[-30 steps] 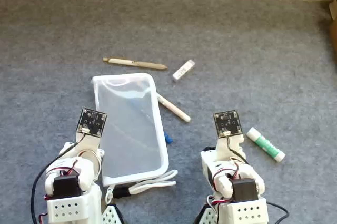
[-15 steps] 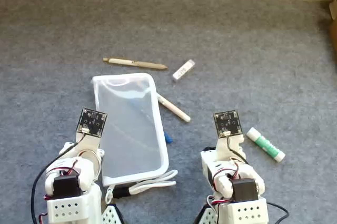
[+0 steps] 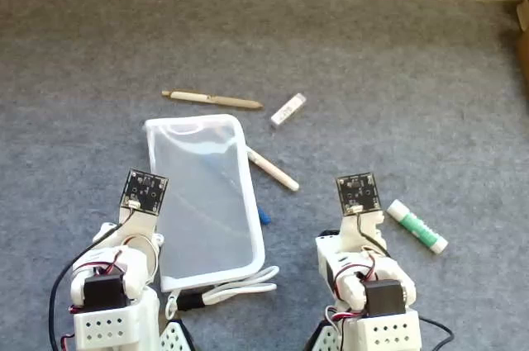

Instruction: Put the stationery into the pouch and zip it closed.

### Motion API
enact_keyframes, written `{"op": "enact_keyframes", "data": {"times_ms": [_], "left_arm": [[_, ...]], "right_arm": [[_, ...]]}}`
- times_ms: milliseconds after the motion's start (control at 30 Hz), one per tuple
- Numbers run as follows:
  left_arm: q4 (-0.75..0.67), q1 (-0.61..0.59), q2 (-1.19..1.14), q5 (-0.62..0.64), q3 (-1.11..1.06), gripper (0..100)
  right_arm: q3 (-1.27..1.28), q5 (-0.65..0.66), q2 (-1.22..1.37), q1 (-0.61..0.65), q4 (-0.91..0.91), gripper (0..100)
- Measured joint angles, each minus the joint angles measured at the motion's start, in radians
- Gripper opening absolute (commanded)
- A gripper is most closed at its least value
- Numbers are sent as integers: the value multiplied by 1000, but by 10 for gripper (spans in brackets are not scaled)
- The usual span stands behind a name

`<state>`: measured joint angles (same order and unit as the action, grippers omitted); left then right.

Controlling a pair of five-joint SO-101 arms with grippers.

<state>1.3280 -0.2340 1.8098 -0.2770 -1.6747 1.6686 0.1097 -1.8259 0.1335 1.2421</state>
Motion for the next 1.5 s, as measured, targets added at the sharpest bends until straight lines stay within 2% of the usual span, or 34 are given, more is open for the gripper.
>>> {"op": "enact_keyframes", "data": {"times_ms": [267,467,700,1000,1333,1500], "left_arm": [[0,0,0,0,0,98],[0,0,0,0,0,98],[0,0,0,0,0,98],[0,0,0,0,0,98],[0,0,0,0,0,98],[0,0,0,0,0,98]], "right_arm": [[-2,31,0,-170,-75,5],[-94,233,-2,-189,-110,5],[-275,269,-3,-189,-86,9],[-512,287,2,-72,41,9],[-740,319,359,52,222,12],[-795,319,431,160,279,120]]}}
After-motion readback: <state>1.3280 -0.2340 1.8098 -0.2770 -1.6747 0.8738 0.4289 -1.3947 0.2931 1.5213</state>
